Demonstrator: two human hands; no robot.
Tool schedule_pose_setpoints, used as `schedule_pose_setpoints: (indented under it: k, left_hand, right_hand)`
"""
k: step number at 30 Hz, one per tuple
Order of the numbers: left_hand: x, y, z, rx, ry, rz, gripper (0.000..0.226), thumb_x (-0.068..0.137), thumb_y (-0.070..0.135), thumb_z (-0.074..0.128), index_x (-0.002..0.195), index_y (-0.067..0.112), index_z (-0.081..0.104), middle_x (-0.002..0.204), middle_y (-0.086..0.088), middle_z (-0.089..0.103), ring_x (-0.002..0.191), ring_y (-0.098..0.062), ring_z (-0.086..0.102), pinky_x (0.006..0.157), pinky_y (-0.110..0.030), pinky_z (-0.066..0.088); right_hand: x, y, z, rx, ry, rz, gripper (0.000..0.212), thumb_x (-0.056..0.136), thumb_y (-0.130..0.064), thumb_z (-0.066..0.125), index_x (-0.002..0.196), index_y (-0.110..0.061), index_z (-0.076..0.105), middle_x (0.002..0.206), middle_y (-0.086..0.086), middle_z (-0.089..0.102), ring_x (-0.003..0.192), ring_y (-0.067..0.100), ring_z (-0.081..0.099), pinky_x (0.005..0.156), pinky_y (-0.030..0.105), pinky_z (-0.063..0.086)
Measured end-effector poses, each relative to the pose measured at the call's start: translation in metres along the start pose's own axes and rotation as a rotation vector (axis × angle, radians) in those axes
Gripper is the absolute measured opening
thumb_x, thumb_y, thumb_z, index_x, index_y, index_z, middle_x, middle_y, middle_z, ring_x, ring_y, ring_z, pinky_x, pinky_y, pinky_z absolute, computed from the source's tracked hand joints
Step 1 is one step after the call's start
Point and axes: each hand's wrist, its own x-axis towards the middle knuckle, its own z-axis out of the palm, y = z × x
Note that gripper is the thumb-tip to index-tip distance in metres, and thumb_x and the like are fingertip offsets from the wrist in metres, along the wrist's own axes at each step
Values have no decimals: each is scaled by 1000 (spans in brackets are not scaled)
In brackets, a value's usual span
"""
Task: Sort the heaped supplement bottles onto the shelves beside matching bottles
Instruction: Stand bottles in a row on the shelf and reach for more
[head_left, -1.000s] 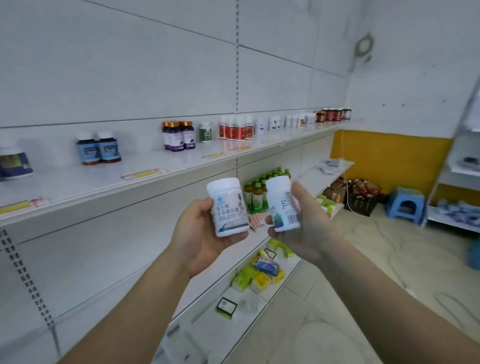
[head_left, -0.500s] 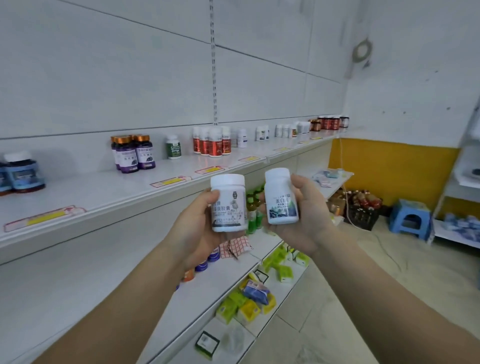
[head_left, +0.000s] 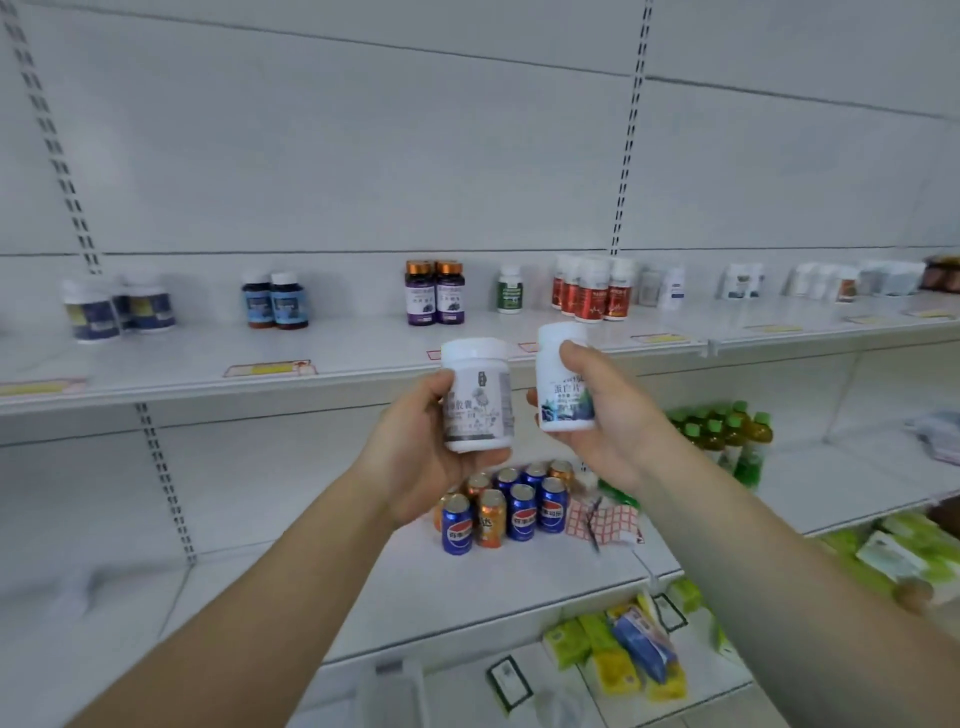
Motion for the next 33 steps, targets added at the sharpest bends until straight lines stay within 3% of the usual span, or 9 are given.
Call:
schedule_pose_setpoints:
  k: [5, 7, 9, 11, 14, 18, 23, 29, 33]
  left_hand:
    - [9, 16, -22, 11, -29, 68, 47, 97, 39, 30, 129, 12, 51, 110, -15, 64, 97, -29, 61, 64, -38, 54]
    - [19, 16, -22, 32, -74, 43, 46, 91, 39, 40, 127, 13, 52, 112, -15, 64, 99, -29, 62, 65, -39, 54]
    - [35, 8, -13, 69, -116, 42, 48, 78, 32, 53, 123, 14, 53, 111, -15, 65, 98, -28, 63, 64, -37, 56]
    - [53, -3, 7, 117, -155, 66, 35, 80, 17, 54, 115, 17, 54, 104, -11, 67, 94, -26, 65, 64, -36, 57]
    - [80, -25, 49, 82, -222, 48, 28, 86, 7, 48, 113, 16, 53, 102, -11, 68, 91, -25, 66, 64, -37, 57]
    - [119, -63, 118, 58, -318, -6, 28, 92, 8, 41, 117, 14, 52, 114, -18, 62, 95, -29, 63, 64, -39, 59]
    - [164, -127, 227, 87, -428, -28, 41, 84, 5, 49, 122, 19, 49, 117, -16, 62, 95, -30, 64, 69, -41, 59]
    - [220, -188, 352, 100, -439, -28, 56, 90, -1, 38, 134, 33, 40, 124, -13, 56, 100, -35, 60, 71, -48, 57]
    - [257, -204, 400, 156, -396, 2, 53, 91, -1, 35, 134, 30, 41, 126, -16, 53, 108, -40, 56, 85, -58, 49]
  right_hand:
    - [22, 6, 12, 48, -45, 6, 11, 95, -23, 52, 103, -18, 57, 87, 8, 62, 74, 19, 62, 74, 36, 48]
    - [28, 5, 4, 34, -29, -4, 13, 96, -23, 51, 105, -16, 57, 91, 10, 62, 79, 21, 62, 76, 37, 48]
    - [31, 0, -13, 12, 23, -23, 13, 96, -22, 50, 106, -17, 57, 94, 11, 63, 86, 24, 62, 78, 38, 50]
    - [32, -9, -38, -14, 80, -43, 13, 96, -22, 50, 107, -18, 57, 100, 13, 65, 92, 26, 62, 81, 40, 51]
    - [30, -29, -86, -50, 169, -65, 14, 97, -21, 48, 109, -18, 55, 105, 14, 66, 94, 26, 62, 87, 43, 50]
    - [21, -62, -167, -85, 276, -141, 11, 98, -19, 48, 105, -18, 56, 94, 9, 66, 85, 22, 64, 70, 37, 51]
    - [3, -109, -291, -138, 363, -210, 8, 97, -17, 50, 100, -17, 57, 85, 6, 68, 75, 18, 65, 62, 33, 51]
    - [14, -163, -422, -188, 377, -182, 22, 95, -18, 53, 117, -15, 56, 111, 13, 67, 91, 24, 67, 75, 37, 52]
    - [38, -190, -478, -150, 321, -153, 15, 96, -15, 49, 109, -14, 57, 101, 10, 68, 85, 21, 67, 74, 36, 53]
